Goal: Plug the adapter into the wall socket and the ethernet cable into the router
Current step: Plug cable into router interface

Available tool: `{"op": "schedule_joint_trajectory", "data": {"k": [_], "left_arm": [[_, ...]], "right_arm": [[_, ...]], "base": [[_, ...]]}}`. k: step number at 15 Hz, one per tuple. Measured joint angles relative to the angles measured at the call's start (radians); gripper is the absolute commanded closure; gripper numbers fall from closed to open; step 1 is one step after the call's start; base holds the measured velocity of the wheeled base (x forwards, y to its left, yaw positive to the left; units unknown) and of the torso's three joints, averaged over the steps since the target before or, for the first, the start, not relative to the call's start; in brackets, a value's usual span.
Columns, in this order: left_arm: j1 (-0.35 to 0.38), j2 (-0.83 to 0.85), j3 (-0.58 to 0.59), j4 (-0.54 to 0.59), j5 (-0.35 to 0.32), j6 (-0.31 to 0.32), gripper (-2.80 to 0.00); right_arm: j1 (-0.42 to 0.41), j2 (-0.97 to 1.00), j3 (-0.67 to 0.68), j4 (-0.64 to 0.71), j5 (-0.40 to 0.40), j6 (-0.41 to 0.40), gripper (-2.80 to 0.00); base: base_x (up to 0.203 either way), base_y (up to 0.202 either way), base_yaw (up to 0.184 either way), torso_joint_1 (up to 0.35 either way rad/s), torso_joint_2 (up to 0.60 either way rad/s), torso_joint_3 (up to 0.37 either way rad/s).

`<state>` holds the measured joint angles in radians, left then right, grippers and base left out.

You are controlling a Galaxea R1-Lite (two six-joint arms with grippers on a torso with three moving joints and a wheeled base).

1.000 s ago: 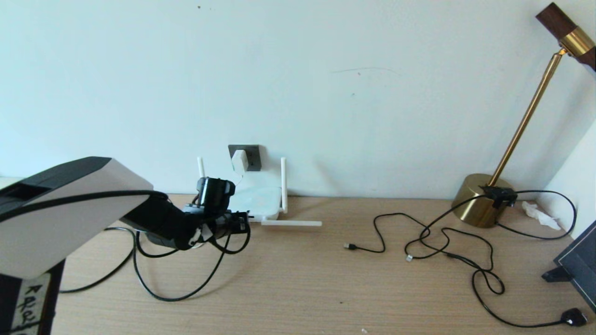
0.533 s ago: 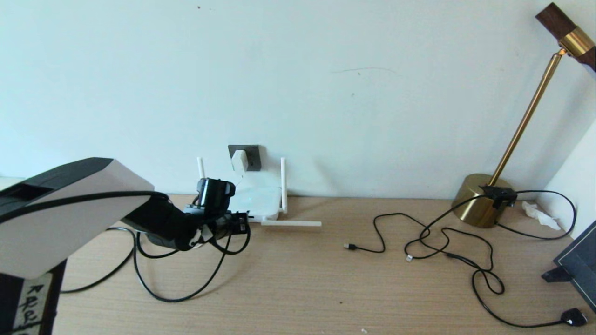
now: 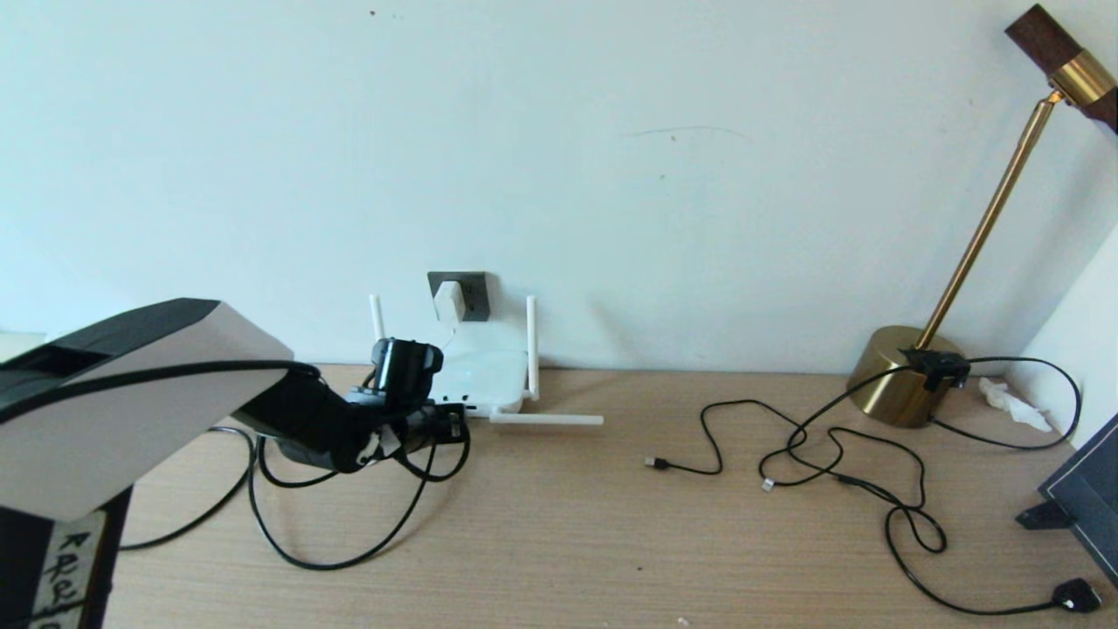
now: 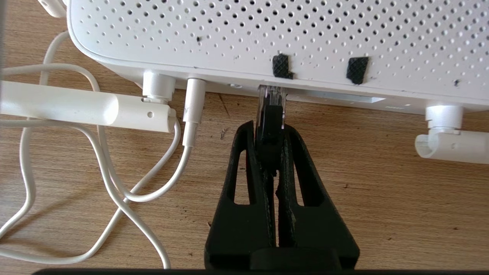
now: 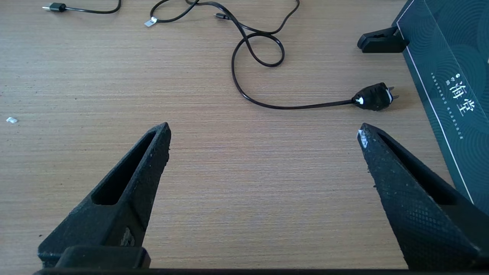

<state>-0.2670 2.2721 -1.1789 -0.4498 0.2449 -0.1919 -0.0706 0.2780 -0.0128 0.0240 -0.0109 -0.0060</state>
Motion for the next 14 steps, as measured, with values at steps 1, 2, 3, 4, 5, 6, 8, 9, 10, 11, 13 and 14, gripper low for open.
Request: {"op": "schedule_joint_trajectory", "data": {"k": [1, 2, 3, 4, 5, 6, 8, 9, 10, 11, 13, 14], "left_arm": [[0.0, 0.0, 0.0, 0.0, 0.0, 0.0, 0.0], [0.0, 0.001, 0.0, 0.001, 0.0, 0.0, 0.0], [0.0, 0.001, 0.0, 0.001, 0.0, 0.0, 0.0], [0.0, 0.001, -0.001, 0.002, 0.0, 0.001, 0.0], [0.0, 0.001, -0.003, 0.002, 0.0, 0.001, 0.0], [0.0, 0.002, -0.007, 0.006, 0.0, 0.002, 0.0], [0.0, 0.003, -0.015, 0.012, -0.001, 0.012, 0.0], [0.0, 0.005, -0.02, 0.014, -0.001, 0.016, 0.0], [0.0, 0.006, -0.026, 0.017, -0.001, 0.017, 0.0], [0.0, 0.007, -0.03, 0.018, 0.0, 0.019, 0.0], [0.0, 0.01, -0.033, 0.017, 0.0, 0.021, 0.0], [0.0, 0.013, -0.034, 0.016, -0.001, 0.021, 0.0]], "right_arm": [[0.0, 0.0, 0.0, 0.0, 0.0, 0.0, -2.8], [0.0, 0.0, 0.0, 0.0, 0.0, 0.0, -2.8], [0.0, 0.0, 0.0, 0.0, 0.0, 0.0, -2.8], [0.0, 0.0, 0.0, 0.0, 0.0, 0.001, -2.8], [0.0, 0.0, 0.0, 0.001, -0.001, 0.003, -2.8], [0.0, 0.0, 0.0, 0.0, -0.001, 0.005, -2.8], [0.0, 0.0, 0.0, 0.0, -0.001, 0.005, -2.8], [0.0, 0.0, 0.001, 0.0, -0.001, 0.006, -2.8], [0.0, 0.0, 0.001, 0.0, -0.002, 0.006, -2.8], [0.0, 0.0, 0.001, 0.0, -0.003, 0.006, -2.8], [0.0, 0.0, 0.001, 0.0, -0.003, 0.006, -2.8], [0.0, 0.0, 0.001, 0.0, -0.003, 0.006, -2.8]], "base": [[0.0, 0.0, 0.0, 0.0, 0.0, 0.0], [0.0, 0.0, 0.0, 0.0, 0.0, 0.0], [0.0, 0.0, 0.0, 0.0, 0.0, 0.0], [0.0, 0.0, 0.0, 0.0, 0.0, 0.0], [0.0, 0.0, 0.0, 0.0, 0.0, 0.0], [0.0, 0.0, 0.0, 0.0, 0.0, 0.0], [0.0, 0.0, 0.0, 0.0, 0.0, 0.0], [0.0, 0.0, 0.0, 0.0, 0.0, 0.0], [0.0, 0.0, 0.0, 0.0, 0.0, 0.0], [0.0, 0.0, 0.0, 0.0, 0.0, 0.0], [0.0, 0.0, 0.0, 0.0, 0.0, 0.0], [0.0, 0.0, 0.0, 0.0, 0.0, 0.0]]}}
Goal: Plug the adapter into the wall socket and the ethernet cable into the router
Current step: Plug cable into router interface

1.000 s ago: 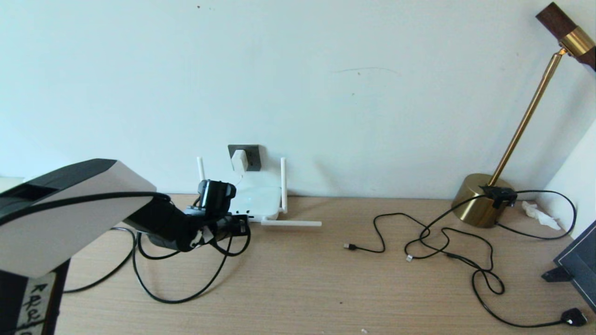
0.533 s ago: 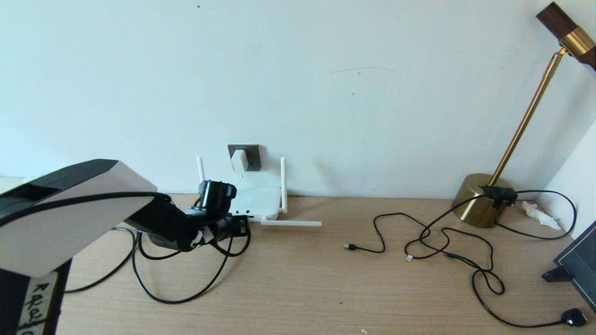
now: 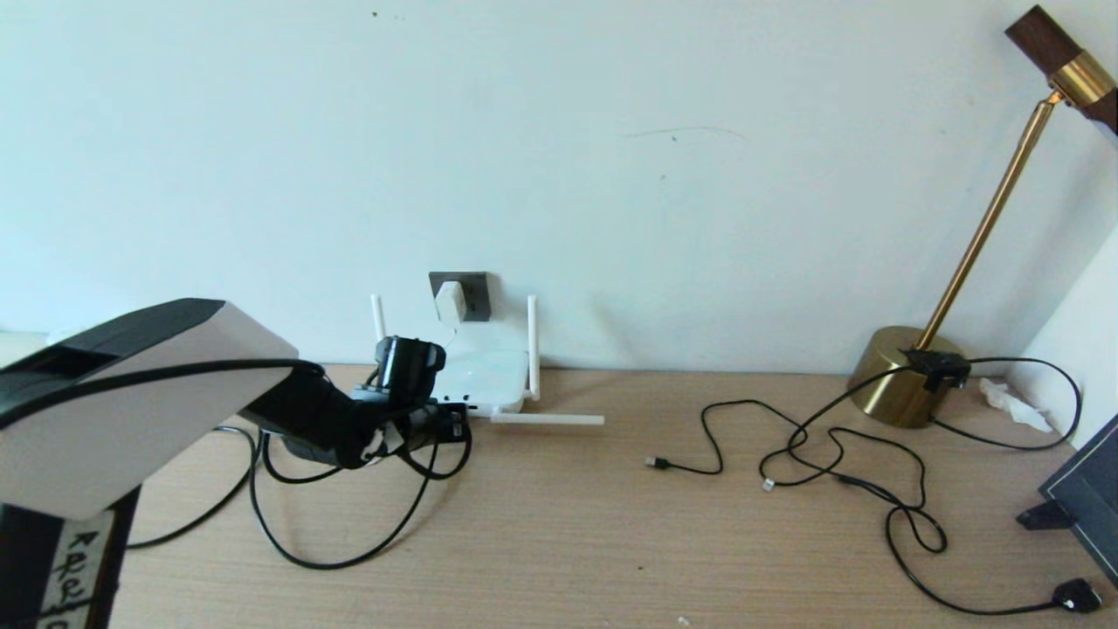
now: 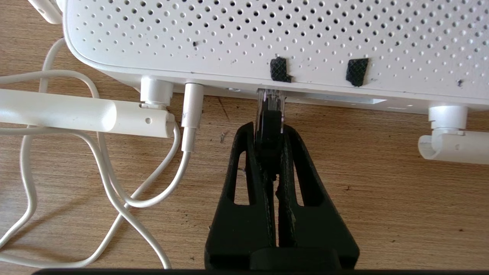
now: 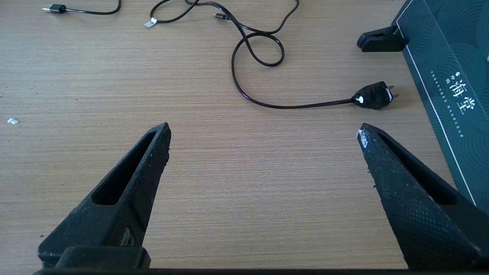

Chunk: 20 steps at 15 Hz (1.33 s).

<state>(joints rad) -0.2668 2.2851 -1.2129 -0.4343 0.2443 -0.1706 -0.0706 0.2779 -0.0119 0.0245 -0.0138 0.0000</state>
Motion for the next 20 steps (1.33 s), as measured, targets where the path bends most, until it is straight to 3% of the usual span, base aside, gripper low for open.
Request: {"op": "schedule_joint_trajectory", "data": {"k": [20], "left_arm": [[-0.012, 0.01, -0.003, -0.014, 0.002, 0.0, 0.0]], "right_arm": [[0.0, 0.0, -0.001, 0.0, 0.0, -0.001, -2.8]], "base": [[0.0, 0.0, 0.0, 0.0, 0.0, 0.0]]}}
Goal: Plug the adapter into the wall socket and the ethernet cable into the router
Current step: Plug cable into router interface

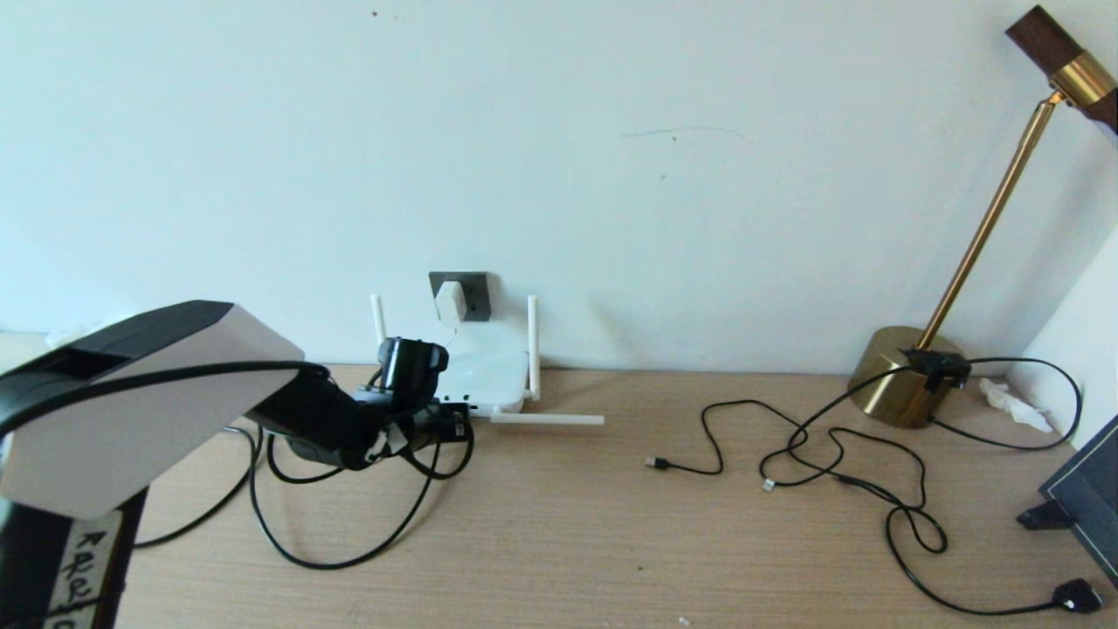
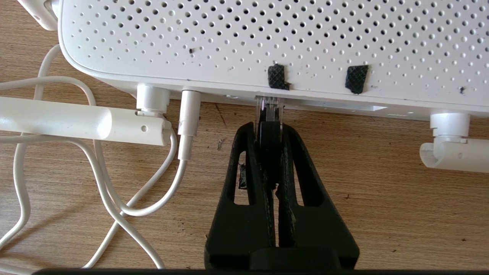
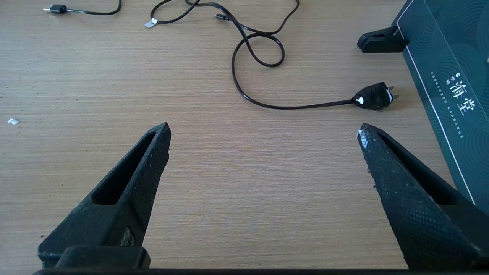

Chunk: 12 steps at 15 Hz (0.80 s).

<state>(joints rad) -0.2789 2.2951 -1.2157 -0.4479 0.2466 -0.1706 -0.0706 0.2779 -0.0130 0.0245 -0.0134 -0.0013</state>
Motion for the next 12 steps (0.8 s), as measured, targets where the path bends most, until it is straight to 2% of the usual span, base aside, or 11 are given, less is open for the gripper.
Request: {"op": "schedule_joint_trajectory", "data": {"k": [12], "left_arm": [[-0.011, -0.017, 0.024, -0.002, 0.002, 0.001, 0.0]], "right_arm": [[0.0, 0.0, -0.002, 0.003, 0.0, -0.003, -2.8]], "base": [[0.0, 0.0, 0.0, 0.0, 0.0, 0.0]]}}
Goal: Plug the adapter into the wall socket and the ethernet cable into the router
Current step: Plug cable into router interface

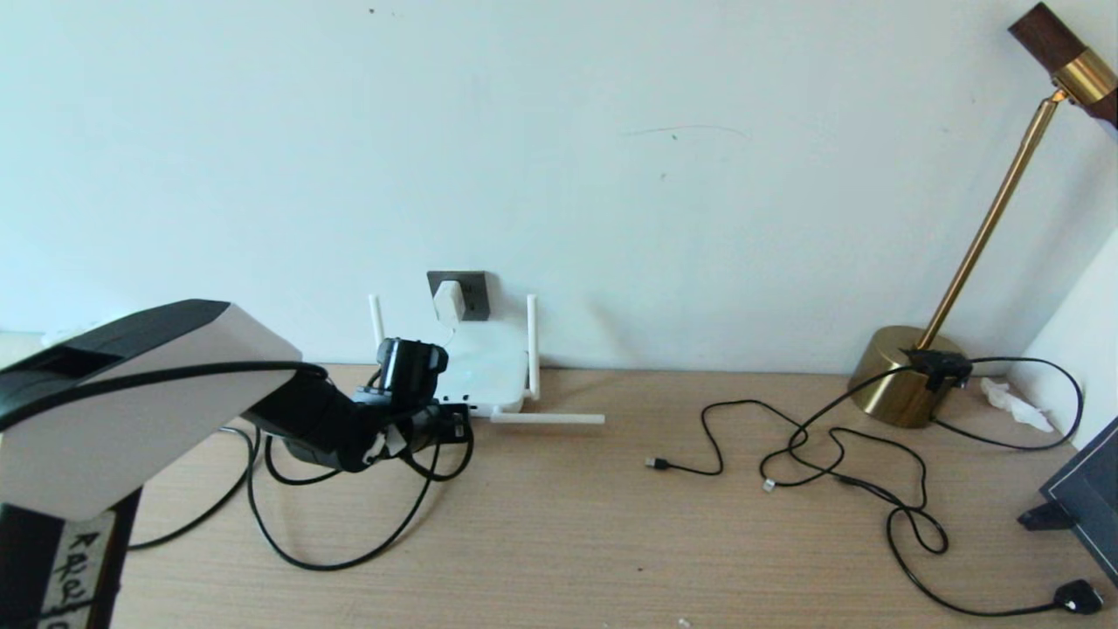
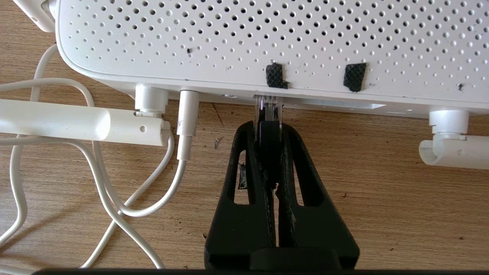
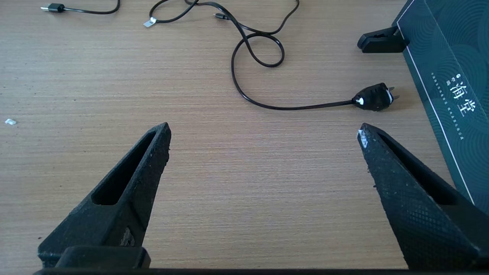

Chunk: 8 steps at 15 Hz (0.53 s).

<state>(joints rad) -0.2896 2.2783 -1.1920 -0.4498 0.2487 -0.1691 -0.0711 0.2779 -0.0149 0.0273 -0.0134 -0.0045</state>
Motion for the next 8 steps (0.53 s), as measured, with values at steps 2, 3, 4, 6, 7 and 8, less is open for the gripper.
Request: {"op": "schedule_joint_trajectory", "data": {"k": [2, 3, 4, 6, 7, 8], "left_arm": [[-0.002, -0.002, 0.003, -0.001, 0.001, 0.0, 0.0], [-0.005, -0.003, 0.004, -0.001, 0.002, 0.0, 0.0], [-0.007, -0.004, 0.004, 0.0, 0.004, 0.0, 0.0], [-0.013, -0.006, 0.004, 0.001, 0.005, 0.0, 0.0], [-0.015, -0.008, 0.006, 0.001, 0.006, 0.0, 0.0], [-0.016, -0.011, 0.011, -0.001, 0.006, 0.0, 0.0]], "right_arm": [[0.0, 0.0, 0.0, 0.0, 0.001, -0.001, -2.8], [0.0, 0.0, 0.0, 0.001, 0.001, -0.003, -2.8], [0.0, 0.0, 0.0, 0.002, 0.001, -0.003, -2.8], [0.0, 0.0, -0.001, 0.002, 0.001, -0.003, -2.8], [-0.001, 0.0, -0.001, 0.002, 0.001, -0.003, -2.8], [-0.001, 0.0, -0.001, 0.002, 0.001, -0.003, -2.8]], "base": [[0.0, 0.0, 0.0, 0.0, 0.0, 0.0], [0.0, 0.0, 0.0, 0.0, 0.0, 0.0], [0.0, 0.0, 0.0, 0.0, 0.0, 0.0], [0.0, 0.0, 0.0, 0.0, 0.0, 0.0], [0.0, 0.0, 0.0, 0.0, 0.0, 0.0], [0.0, 0.0, 0.0, 0.0, 0.0, 0.0]]}}
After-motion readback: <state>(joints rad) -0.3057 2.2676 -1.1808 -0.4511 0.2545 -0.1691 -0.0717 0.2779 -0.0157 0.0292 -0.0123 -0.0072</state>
